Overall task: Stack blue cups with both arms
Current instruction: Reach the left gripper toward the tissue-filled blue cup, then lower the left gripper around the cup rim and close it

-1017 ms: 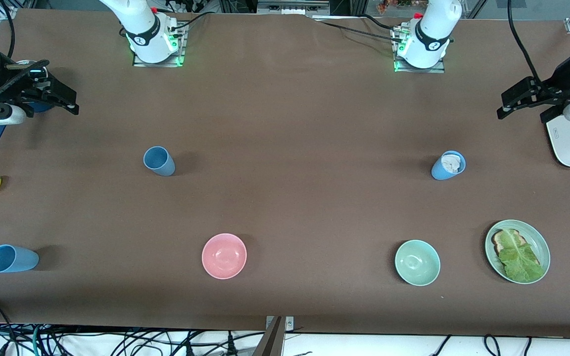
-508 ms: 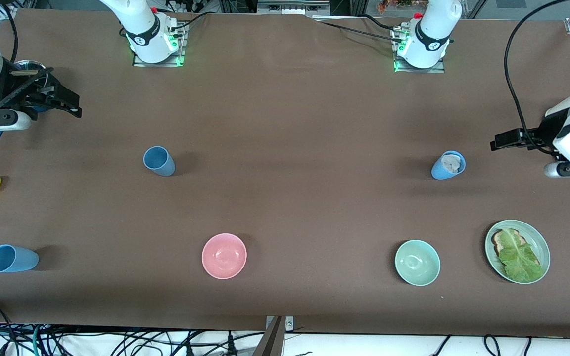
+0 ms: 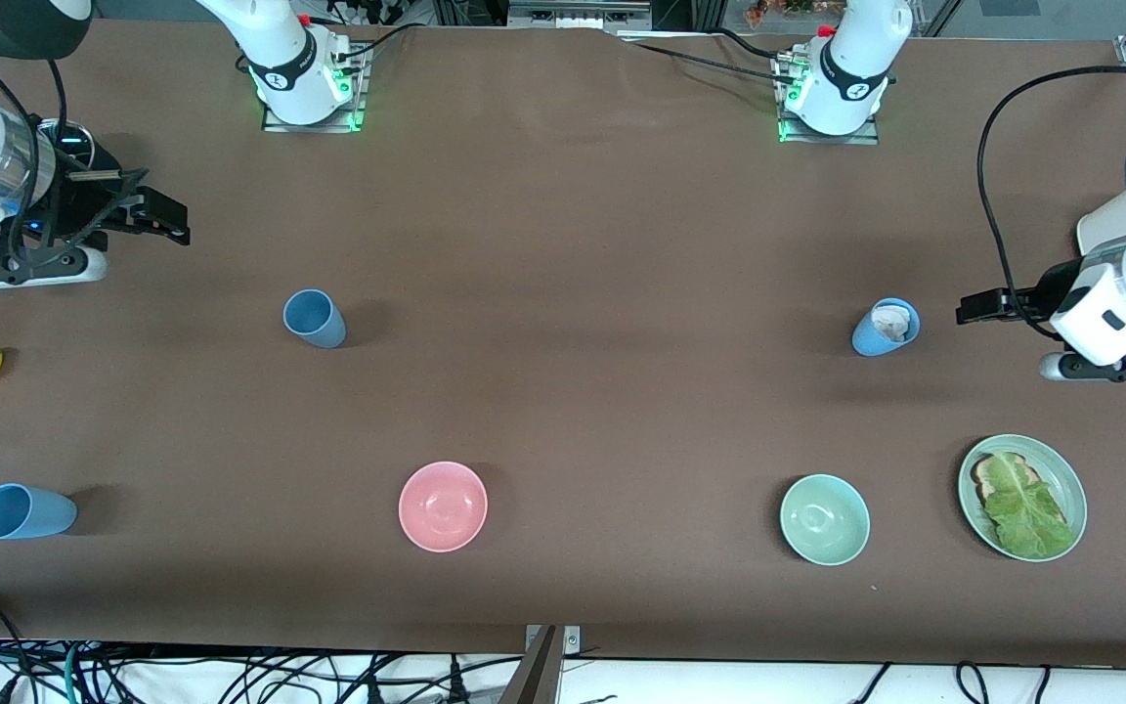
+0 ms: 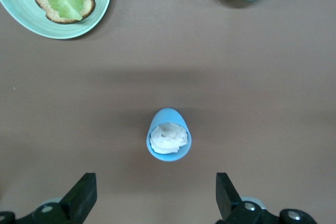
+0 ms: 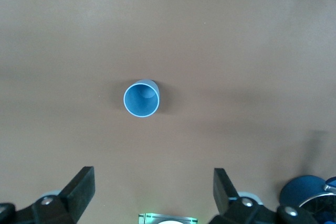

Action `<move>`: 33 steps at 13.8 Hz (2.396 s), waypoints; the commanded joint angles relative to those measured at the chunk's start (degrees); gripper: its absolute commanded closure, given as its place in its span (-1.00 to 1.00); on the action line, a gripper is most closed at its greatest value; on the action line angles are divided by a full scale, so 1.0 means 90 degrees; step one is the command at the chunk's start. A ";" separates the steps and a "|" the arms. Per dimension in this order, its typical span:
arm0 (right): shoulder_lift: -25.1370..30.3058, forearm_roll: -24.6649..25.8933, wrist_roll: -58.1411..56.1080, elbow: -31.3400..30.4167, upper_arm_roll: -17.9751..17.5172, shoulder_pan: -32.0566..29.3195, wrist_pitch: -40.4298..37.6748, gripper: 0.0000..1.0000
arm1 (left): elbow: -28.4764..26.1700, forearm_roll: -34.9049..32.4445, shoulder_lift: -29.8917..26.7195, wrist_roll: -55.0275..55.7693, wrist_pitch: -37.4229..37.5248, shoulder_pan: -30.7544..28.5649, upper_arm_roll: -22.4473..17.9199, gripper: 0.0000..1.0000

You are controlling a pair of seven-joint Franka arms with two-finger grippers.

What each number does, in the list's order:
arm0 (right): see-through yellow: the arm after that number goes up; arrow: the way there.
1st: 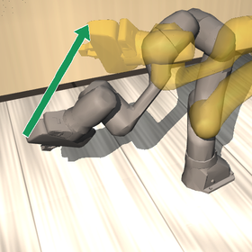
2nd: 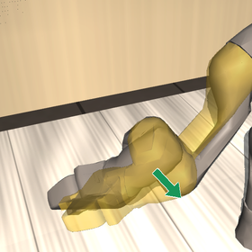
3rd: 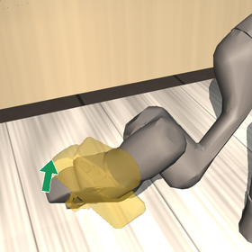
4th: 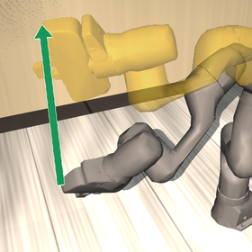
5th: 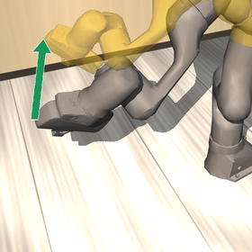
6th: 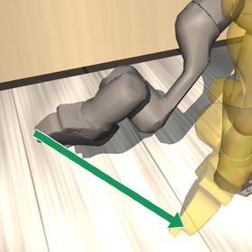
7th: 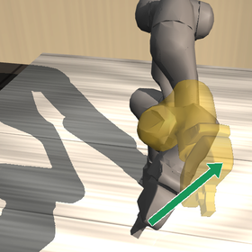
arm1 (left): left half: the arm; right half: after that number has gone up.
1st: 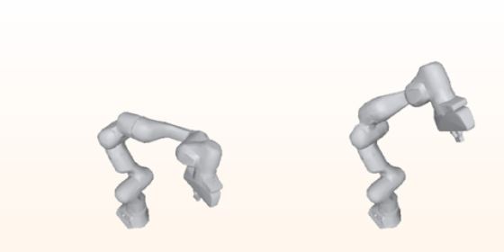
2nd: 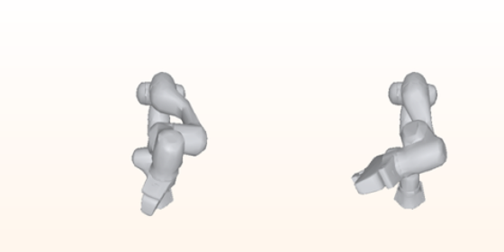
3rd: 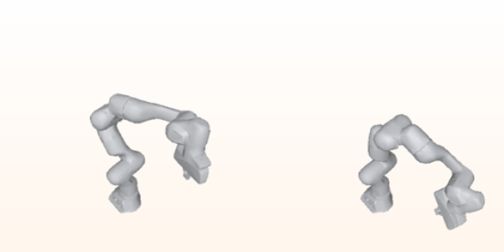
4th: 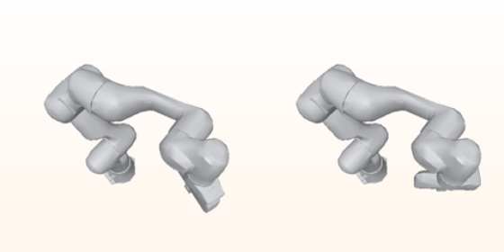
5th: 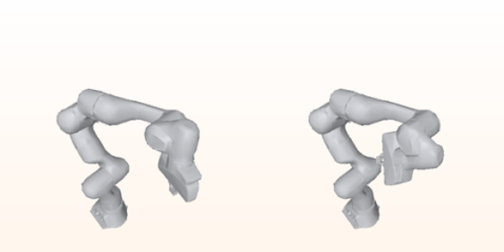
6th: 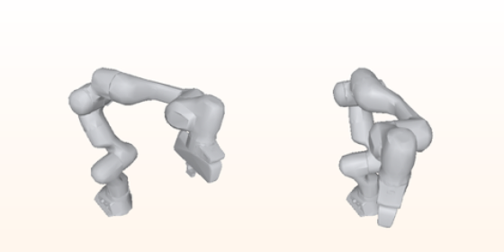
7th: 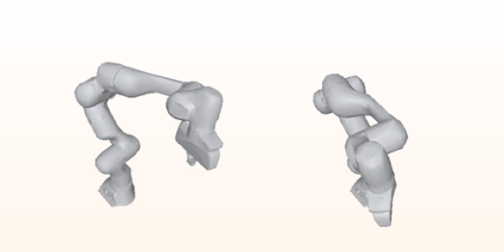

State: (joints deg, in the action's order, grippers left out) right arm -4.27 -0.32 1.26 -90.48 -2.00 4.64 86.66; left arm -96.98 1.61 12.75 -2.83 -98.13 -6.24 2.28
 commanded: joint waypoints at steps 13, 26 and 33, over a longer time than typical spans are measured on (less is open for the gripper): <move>0.0122 0.0075 -0.0071 0.0220 -0.0022 -0.0037 0.0068 -1.00 | -0.2738 -0.0149 -0.0176 -0.0788 -0.3303 -0.0253 0.0001 -1.00; 0.0113 0.0075 -0.0100 0.0200 -0.0012 -0.0037 0.0058 -1.00 | -0.4097 -0.0149 -0.0899 -0.1033 -0.4380 -0.0254 -0.0009 -1.00; 0.0113 0.0075 -0.0091 0.0200 -0.0022 -0.0027 0.0087 -1.00 | -0.4546 -0.0149 -0.0840 -0.1043 -0.5218 -0.0254 -0.0009 -1.00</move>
State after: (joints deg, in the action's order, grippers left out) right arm -3.40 -0.32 1.10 -88.99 -1.80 4.59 87.28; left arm -135.08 1.22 6.39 -11.52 -142.02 -8.52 2.29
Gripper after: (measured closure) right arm 0.000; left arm 0.000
